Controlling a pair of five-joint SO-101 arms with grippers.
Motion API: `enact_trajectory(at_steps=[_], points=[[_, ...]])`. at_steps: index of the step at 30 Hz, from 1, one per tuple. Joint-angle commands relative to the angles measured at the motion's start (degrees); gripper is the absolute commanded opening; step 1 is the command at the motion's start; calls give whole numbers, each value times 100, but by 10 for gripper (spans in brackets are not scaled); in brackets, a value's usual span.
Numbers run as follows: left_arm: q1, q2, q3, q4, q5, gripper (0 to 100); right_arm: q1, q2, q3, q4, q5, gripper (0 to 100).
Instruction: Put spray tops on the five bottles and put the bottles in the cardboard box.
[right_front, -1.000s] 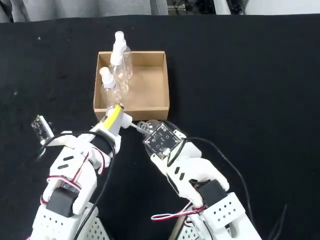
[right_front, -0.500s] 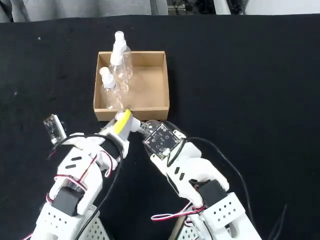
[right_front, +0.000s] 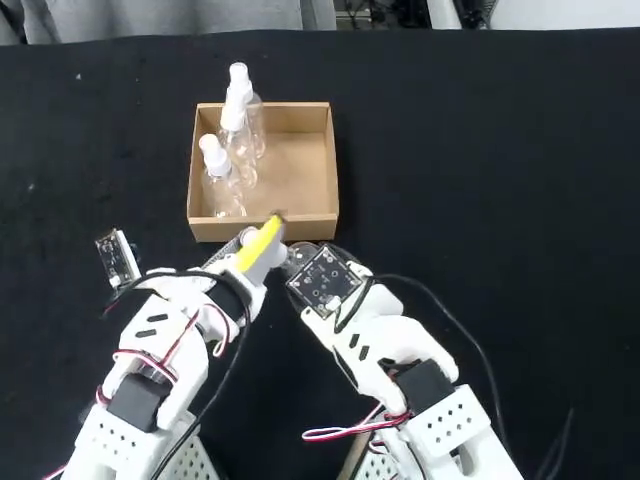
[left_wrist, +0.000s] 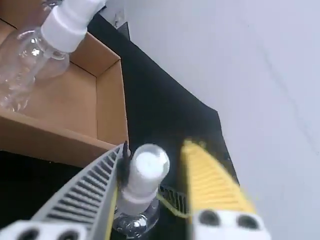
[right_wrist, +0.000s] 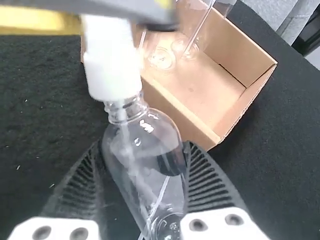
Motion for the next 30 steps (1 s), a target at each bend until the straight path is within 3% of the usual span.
enact_trajectory(at_steps=[1,9,13,22,26,30], points=[[92,-79,-171,-26,-132,264,-97,-224,-136,-123,-44,14],[22,-88,-866,686,-105,235,-97,-224,-154,-132,-44,13],[-57,-88,-998,677,97,235,-97,-224,-163,-167,-369,15],[-919,-88,-1297,659,431,233,-97,-224,-163,-185,-440,15],[-971,-88,-1297,659,431,233,-97,-224,-171,-185,-448,15],[-1033,-88,-1297,659,457,233,-88,-224,-295,-185,-923,15]])
